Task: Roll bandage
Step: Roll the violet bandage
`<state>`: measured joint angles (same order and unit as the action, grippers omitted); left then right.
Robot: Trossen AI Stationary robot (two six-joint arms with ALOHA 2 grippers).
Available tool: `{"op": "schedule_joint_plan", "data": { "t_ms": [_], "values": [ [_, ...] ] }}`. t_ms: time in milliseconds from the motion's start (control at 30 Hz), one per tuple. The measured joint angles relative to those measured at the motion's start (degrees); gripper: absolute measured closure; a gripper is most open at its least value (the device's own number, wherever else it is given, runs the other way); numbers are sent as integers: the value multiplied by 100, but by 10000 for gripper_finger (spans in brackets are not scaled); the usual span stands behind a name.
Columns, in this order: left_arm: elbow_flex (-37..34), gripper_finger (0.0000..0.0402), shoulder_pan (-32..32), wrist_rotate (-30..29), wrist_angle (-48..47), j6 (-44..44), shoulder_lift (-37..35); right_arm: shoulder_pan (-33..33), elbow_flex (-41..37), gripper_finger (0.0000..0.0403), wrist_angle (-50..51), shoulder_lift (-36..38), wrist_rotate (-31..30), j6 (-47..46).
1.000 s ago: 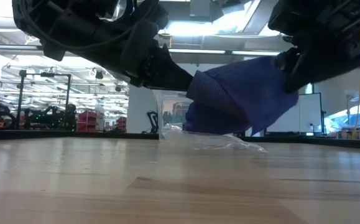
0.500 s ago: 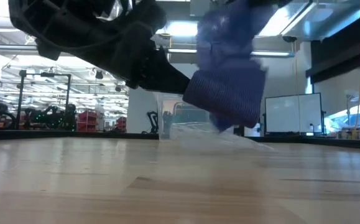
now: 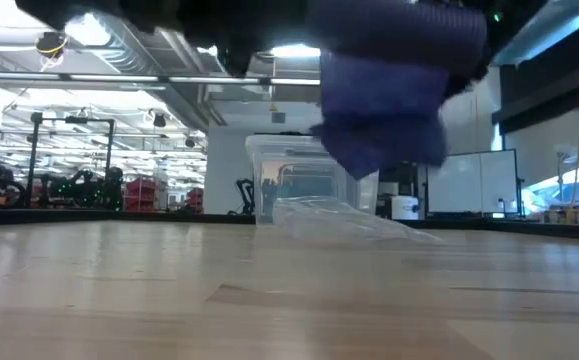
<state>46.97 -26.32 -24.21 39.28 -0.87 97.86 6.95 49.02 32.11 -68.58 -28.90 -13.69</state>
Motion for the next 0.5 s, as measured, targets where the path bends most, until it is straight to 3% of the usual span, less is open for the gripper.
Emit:
{"op": "schedule_joint_plan", "data": {
  "t_ms": [267, 500],
  "values": [
    [10, 392, 10, 0, -143, 334, -952, -62, -103, 150, 813, 155, 4, -99],
    [12, 394, 17, -44, -60, 1262, -1858, -60, -495, 108, 662, 179, 323, -90]
  ]
}}
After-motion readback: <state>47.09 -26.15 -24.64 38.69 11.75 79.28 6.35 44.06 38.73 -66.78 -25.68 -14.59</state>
